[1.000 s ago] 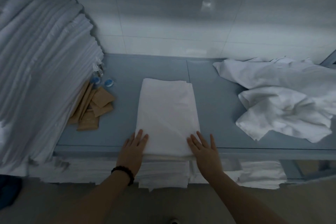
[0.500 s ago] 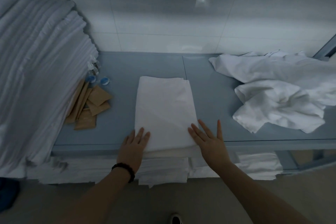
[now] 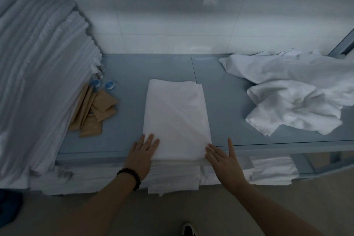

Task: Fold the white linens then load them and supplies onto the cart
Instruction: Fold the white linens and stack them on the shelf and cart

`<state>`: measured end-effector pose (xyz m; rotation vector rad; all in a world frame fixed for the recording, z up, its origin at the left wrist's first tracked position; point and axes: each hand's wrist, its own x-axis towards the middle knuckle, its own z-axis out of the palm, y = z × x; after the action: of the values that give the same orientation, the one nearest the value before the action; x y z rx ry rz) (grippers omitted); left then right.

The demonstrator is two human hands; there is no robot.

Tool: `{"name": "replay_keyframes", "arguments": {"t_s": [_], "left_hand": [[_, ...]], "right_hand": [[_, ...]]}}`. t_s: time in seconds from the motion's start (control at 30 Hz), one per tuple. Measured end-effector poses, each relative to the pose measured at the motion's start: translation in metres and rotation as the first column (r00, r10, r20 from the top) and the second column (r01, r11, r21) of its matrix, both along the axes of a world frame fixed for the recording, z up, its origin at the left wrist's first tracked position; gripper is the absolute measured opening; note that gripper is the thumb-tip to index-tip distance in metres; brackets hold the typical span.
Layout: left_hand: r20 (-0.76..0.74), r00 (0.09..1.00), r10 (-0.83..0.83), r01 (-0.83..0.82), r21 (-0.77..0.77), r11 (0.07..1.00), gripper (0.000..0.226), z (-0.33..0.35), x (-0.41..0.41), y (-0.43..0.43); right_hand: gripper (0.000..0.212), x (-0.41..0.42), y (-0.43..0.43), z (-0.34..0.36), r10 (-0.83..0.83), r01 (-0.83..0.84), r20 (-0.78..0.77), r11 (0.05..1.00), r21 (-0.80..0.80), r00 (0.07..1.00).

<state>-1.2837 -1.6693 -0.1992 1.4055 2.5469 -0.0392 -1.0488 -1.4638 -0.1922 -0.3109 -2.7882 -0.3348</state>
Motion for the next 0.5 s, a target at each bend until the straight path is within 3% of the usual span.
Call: {"name": "replay_keyframes", "arguments": {"t_s": [0.2, 0.3, 0.4, 0.5], "left_hand": [[-0.107, 0.992, -0.066, 0.059, -0.072, 0.996, 0.078, 0.010, -0.002, -0.002], [-0.243, 0.953, -0.182, 0.207, 0.080, 0.975, 0.067, 0.022, 0.000, -0.013], [-0.424, 0.820, -0.385, 0.462, 0.091, 0.882, 0.035, 0.020, 0.001, -0.033], [-0.456, 0.762, -0.460, 0.504, -0.027, 0.863, 0.045, 0.019, -0.002, -0.049]], "right_hand": [[0.033, 0.007, -0.001, -0.004, 0.021, -0.023, 0.043, 0.999, 0.036, 0.999], [0.036, 0.003, -0.004, -0.005, -0.006, 0.002, 0.072, 0.998, 0.066, 0.997], [0.034, -0.002, -0.008, -0.007, -0.014, 0.008, 0.092, 0.998, 0.066, 0.996], [0.038, -0.002, -0.012, -0.011, -0.067, 0.057, 0.125, 0.995, 0.082, 0.990]]}}
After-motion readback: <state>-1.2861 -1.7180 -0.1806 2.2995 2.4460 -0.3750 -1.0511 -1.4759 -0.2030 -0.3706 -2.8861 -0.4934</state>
